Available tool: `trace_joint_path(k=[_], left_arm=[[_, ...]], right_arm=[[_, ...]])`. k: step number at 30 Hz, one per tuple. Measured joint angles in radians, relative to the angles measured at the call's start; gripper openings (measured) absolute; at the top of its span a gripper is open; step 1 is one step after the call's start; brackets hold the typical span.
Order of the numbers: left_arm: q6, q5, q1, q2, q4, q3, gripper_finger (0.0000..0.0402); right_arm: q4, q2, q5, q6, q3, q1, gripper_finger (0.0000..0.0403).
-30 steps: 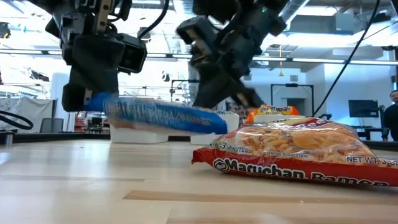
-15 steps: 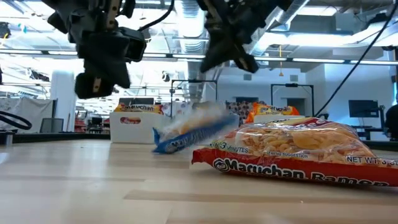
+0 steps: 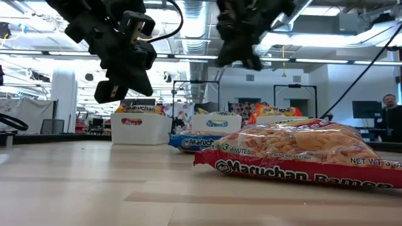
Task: Sort Maruchan noodles
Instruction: Put the blue noodle pack into the top middle white bin
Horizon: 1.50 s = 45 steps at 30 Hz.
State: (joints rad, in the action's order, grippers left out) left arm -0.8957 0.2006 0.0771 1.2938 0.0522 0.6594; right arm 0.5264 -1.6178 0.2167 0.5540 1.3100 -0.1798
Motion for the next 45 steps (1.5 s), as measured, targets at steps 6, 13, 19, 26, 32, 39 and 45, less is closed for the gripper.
trace_joint_path(k=[6, 13, 19, 26, 32, 39, 45], left_arm=[[0.002, 0.022, 0.028, 0.0, -0.058, 0.0, 0.001], [-0.094, -0.005, 0.065, 0.061, -0.072, 0.0, 0.0052], [-0.144, 0.048, 0.059, 0.18, -0.212, -0.001, 0.0058], [-0.172, 0.055, 0.062, 0.277, -0.301, 0.009, 0.0058], [-0.173, 0.052, 0.068, 0.357, -0.316, 0.033, 0.0059], [-0.187, 0.077, 0.082, 0.408, -0.33, 0.045, 0.0059], [-0.185, 0.109, 0.101, 0.422, -0.337, 0.046, 0.0059]], right_arm=[[0.074, -0.045, 0.084, 0.071, 0.002, -0.015, 0.015], [0.126, -0.104, 0.074, 0.178, -0.023, -0.002, 0.0229], [0.133, -0.185, 0.073, 0.194, -0.038, 0.011, 0.024], [0.107, -0.228, 0.038, 0.2, -0.035, 0.009, 0.0233], [0.063, -0.297, 0.072, 0.207, -0.039, -0.006, 0.0233], [0.032, -0.363, 0.163, 0.214, -0.038, -0.005, 0.0233], [-0.045, -0.395, 0.227, 0.235, -0.04, 0.004, 0.023]])
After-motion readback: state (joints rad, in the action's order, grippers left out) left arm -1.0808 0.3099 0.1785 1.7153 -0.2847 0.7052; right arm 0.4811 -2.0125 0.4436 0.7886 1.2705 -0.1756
